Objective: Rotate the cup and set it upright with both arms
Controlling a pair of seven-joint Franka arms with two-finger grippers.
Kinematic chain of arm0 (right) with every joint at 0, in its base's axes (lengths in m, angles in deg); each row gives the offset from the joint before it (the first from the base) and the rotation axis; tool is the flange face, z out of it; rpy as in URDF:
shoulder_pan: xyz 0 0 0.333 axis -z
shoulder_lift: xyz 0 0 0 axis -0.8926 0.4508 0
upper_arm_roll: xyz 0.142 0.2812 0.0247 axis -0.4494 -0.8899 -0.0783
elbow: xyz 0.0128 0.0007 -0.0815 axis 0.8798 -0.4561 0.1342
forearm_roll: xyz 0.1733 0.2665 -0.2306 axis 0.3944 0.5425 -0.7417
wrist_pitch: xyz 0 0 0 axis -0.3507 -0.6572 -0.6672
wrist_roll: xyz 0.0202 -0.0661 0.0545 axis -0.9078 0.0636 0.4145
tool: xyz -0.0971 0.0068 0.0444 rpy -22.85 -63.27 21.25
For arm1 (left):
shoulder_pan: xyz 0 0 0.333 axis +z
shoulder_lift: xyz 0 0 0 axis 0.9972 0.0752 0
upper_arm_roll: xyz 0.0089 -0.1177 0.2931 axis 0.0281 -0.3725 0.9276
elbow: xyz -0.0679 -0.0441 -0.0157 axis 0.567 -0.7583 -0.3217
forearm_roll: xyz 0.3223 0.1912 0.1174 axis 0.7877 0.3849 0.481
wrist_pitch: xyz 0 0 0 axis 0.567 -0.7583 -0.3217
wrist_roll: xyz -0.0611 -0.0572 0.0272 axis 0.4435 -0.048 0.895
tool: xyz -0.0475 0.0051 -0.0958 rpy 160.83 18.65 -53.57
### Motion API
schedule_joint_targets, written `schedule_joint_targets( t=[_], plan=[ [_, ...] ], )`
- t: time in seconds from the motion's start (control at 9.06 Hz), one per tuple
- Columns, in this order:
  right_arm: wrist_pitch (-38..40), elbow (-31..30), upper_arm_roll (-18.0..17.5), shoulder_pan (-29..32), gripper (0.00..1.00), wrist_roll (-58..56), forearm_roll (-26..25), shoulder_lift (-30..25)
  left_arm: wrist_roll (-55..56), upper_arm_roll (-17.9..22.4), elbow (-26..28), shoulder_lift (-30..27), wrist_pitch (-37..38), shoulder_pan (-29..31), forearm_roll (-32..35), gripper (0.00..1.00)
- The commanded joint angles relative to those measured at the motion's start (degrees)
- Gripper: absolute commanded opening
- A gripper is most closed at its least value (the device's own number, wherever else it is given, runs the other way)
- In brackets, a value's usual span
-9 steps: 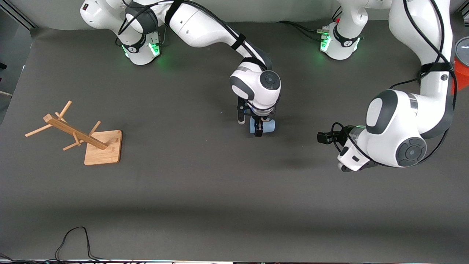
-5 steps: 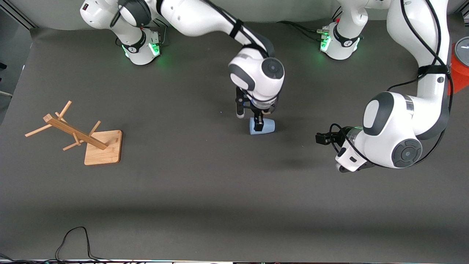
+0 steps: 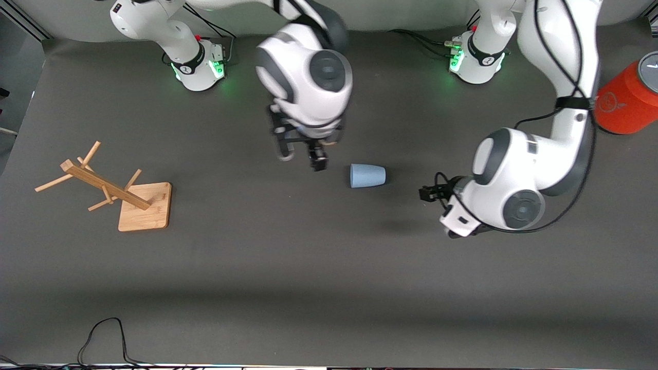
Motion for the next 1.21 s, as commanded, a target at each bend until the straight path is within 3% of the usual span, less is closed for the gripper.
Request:
schedule_joint_targets(
  t=[0.0, 0.33, 0.55, 0.66, 0.88, 1.1],
  plan=[
    [2.95, -3.4, 1.39, 4.8, 1.0, -13.09, 0.75, -5.75, 9.43, 0.8, 1.06, 0.23, -3.58, -7.48, 4.25, 0.99],
    [6.48, -3.57, 6.39, 11.14, 1.0, -34.63, 0.84, -9.89, 23.76, 0.8, -2.7, 4.71, -5.09, -18.64, 10.93, 0.98],
    [6.75, -4.45, 12.01, 11.59, 1.0, -46.76, 1.1, -11.47, 29.05, 0.98, -8.92, 9.44, -4.56, -26.28, 15.84, 0.97],
    [6.66, -4.97, 12.91, 13.42, 1.0, -52.82, 1.1, -12.35, 30.21, 0.89, -13.48, 12.25, -4.04, -27.97, 20.23, 0.97],
    [5.96, -6.03, 9.51, 22.8, 1.0, -63.11, 2.42, -14.37, 29.52, 0.89, -17.64, 16.31, -3.77, -30.7, 26.99, 0.96],
    [3.95, -8.74, 2.84, 33.6, 1.0, -73.23, 2.33, -17.35, 23.05, 0.71, -17.66, 17.98, -4.03, -32.2, 32.73, 0.94]
  ],
)
